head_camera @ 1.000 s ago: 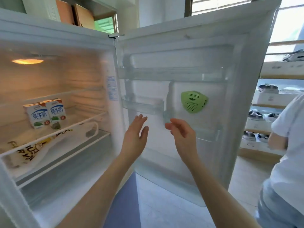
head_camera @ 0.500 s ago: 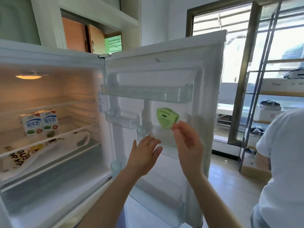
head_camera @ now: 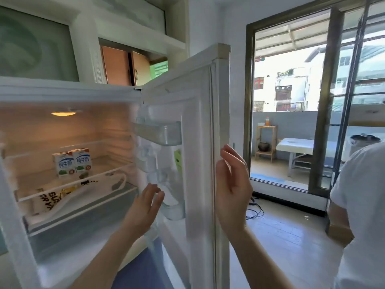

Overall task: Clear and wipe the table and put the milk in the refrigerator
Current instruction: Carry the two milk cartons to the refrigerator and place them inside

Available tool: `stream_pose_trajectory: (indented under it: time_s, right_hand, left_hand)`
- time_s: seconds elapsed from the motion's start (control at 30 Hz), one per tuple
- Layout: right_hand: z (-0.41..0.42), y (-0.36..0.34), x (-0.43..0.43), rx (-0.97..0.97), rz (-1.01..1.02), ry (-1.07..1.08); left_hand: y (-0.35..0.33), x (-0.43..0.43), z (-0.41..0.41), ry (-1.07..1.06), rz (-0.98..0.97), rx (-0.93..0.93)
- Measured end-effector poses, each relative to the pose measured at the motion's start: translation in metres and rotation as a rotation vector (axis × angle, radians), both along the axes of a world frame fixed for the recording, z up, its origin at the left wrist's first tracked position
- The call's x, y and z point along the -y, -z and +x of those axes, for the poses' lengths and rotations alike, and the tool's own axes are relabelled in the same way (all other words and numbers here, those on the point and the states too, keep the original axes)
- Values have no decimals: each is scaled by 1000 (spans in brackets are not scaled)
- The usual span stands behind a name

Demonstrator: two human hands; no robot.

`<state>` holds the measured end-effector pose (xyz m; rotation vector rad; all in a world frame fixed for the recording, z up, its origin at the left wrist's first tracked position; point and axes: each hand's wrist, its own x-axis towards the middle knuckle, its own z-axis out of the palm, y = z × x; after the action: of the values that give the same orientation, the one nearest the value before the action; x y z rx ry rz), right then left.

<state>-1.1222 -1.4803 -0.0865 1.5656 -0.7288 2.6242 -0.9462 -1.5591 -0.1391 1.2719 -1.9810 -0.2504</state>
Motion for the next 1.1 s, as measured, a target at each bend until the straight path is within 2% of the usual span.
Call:
stream_pose_trajectory:
  time_s: [0.07,0.17,0.27,0.3,0.37,0.63,0.77,0.93,1.1]
  right_hand:
    - [5,-2,-1,20,-27,9]
    - [17,-4,0,10,58,-59]
    - [32,-3,3,-97,195,-215]
    - [48,-4,3,-140,229,-319]
    - [60,-2,3,-184,249,-374]
    - [135,4,16,-273,163,-507]
    - [181,5,28,-314,165,-559]
    - [231,5,44,-372,150,-543]
    - [276,0,72,-407,282,-409]
  left_hand:
    - [1,-4,12,-43,41,-69]
    - [3,-7,34,-108,102,-125]
    - [1,-7,52,-160,185,-160]
    - [1,-11,67,-192,194,-202]
    - [-2,-15,71,-191,213,-289]
    - [-30,-66,110,-111,54,-712]
    - [-33,-76,141,-58,8,-716]
    - [-32,-77,173,-30,-72,-623]
    - [-32,-53,219,-64,-124,-512]
